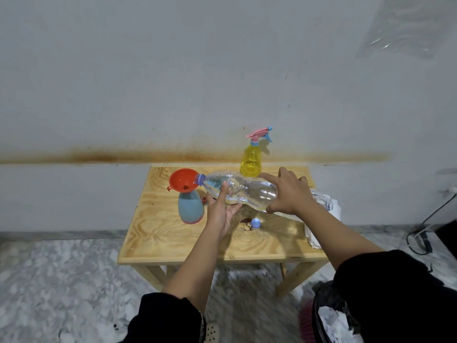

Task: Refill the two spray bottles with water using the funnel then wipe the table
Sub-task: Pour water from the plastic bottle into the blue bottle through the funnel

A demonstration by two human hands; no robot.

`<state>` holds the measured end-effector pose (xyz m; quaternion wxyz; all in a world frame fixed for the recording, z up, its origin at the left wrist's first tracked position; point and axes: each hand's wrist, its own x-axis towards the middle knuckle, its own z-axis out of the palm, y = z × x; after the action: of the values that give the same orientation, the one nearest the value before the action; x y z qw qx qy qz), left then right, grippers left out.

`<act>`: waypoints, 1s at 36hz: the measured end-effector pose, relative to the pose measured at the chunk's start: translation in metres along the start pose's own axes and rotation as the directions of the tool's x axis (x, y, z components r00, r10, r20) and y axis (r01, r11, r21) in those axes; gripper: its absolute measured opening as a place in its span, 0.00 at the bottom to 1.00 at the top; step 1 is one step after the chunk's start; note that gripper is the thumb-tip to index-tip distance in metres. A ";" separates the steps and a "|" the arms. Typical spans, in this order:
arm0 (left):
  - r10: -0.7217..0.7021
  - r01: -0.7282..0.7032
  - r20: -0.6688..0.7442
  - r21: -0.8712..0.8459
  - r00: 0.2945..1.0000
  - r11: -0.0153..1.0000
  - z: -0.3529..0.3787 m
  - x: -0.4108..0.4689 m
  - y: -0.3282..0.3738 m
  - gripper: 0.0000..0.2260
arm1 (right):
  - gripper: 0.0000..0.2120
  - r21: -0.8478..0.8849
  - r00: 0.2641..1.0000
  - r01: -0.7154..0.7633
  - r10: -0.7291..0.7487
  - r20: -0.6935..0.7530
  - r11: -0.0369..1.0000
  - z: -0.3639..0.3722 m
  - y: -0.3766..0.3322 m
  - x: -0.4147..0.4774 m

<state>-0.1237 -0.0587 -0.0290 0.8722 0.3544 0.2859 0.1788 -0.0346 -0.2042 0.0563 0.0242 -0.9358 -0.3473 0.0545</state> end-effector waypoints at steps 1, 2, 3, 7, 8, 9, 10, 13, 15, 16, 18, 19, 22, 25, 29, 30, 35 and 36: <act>-0.003 0.003 0.004 0.002 1.000 1.000 0.000 0.001 0.000 0.37 | 0.44 0.001 1.000 -0.002 0.002 0.001 1.000 0.000 0.000 0.000; -0.004 0.004 0.007 0.002 1.000 1.000 0.000 0.001 0.000 0.38 | 0.44 0.002 1.000 -0.004 0.004 0.003 1.000 0.000 0.001 0.000; -0.008 0.008 0.009 0.000 1.000 1.000 -0.001 0.002 -0.001 0.39 | 0.44 0.004 1.000 -0.006 0.006 0.003 1.000 0.001 0.001 0.000; -0.012 0.012 0.004 0.001 1.000 1.000 -0.001 0.002 0.001 0.42 | 0.44 0.018 1.000 -0.007 0.007 0.002 1.000 0.002 0.001 0.000; -0.011 0.011 0.001 0.005 1.000 1.000 -0.001 0.001 0.001 0.42 | 0.44 0.021 1.000 -0.005 0.005 0.000 1.000 0.003 0.001 0.000; -0.007 0.007 -0.001 0.012 1.000 1.000 -0.001 0.002 0.001 0.41 | 0.44 0.024 1.000 -0.004 0.004 -0.002 1.000 0.003 0.001 0.000; 0.000 0.000 -0.006 0.019 1.000 1.000 -0.001 0.002 0.001 0.39 | 0.44 0.026 1.000 -0.003 0.003 -0.002 1.000 0.004 0.001 0.000; 0.020 -0.020 -0.019 0.030 1.000 0.999 -0.002 0.001 0.002 0.36 | 0.44 0.038 1.000 -0.001 0.001 -0.002 0.999 0.007 0.000 0.001; 0.028 -0.027 -0.023 0.030 0.999 0.999 -0.002 -0.002 0.004 0.39 | 0.44 0.048 1.000 0.003 -0.003 -0.003 0.999 0.009 -0.001 0.001; 0.027 -0.026 -0.025 0.027 0.999 0.999 -0.002 -0.002 0.005 0.41 | 0.44 0.052 1.000 0.005 -0.005 -0.003 0.999 0.010 -0.001 0.001; 0.026 -0.024 -0.037 0.036 0.999 0.999 -0.003 -0.002 0.007 0.40 | 0.44 0.066 1.000 0.006 -0.006 -0.002 0.998 0.013 -0.002 0.001; 0.028 -0.026 -0.043 0.047 0.999 0.999 -0.004 -0.002 0.008 0.39 | 0.44 0.077 1.000 0.006 -0.006 -0.002 0.997 0.014 -0.002 0.001; 0.041 -0.038 -0.036 0.088 0.999 0.995 -0.003 -0.002 0.012 0.41 | 0.45 0.108 1.000 0.011 -0.009 -0.014 0.994 0.018 -0.002 0.002; 0.061 -0.055 -0.037 0.140 0.997 0.989 0.001 -0.002 0.016 0.43 | 0.45 0.157 1.000 0.009 -0.007 -0.016 0.988 0.021 -0.001 0.001; 0.093 -0.082 -0.033 0.262 0.995 0.962 0.011 0.000 0.024 0.45 | 0.44 0.284 0.998 -0.001 0.017 -0.055 0.959 0.027 0.002 0.000; 0.101 -0.087 -0.029 0.306 0.994 0.948 0.015 0.001 0.026 0.46 | 0.44 0.320 0.997 -0.006 0.029 -0.067 0.947 0.029 0.003 0.000; 0.176 -0.171 0.031 0.457 0.984 0.873 0.044 0.000 0.033 0.39 | 0.45 0.501 0.987 -0.028 0.104 -0.124 0.865 0.041 0.015 -0.002; 0.188 -0.191 0.055 0.475 0.981 0.859 0.051 0.000 0.032 0.39 | 0.45 0.539 0.983 -0.029 0.121 -0.136 0.842 0.043 0.018 -0.002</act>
<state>-0.0953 -0.0631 0.0241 0.7370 0.5853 0.2819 0.1865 -0.0298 -0.2194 0.0121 0.3104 -0.9061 -0.2782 0.0724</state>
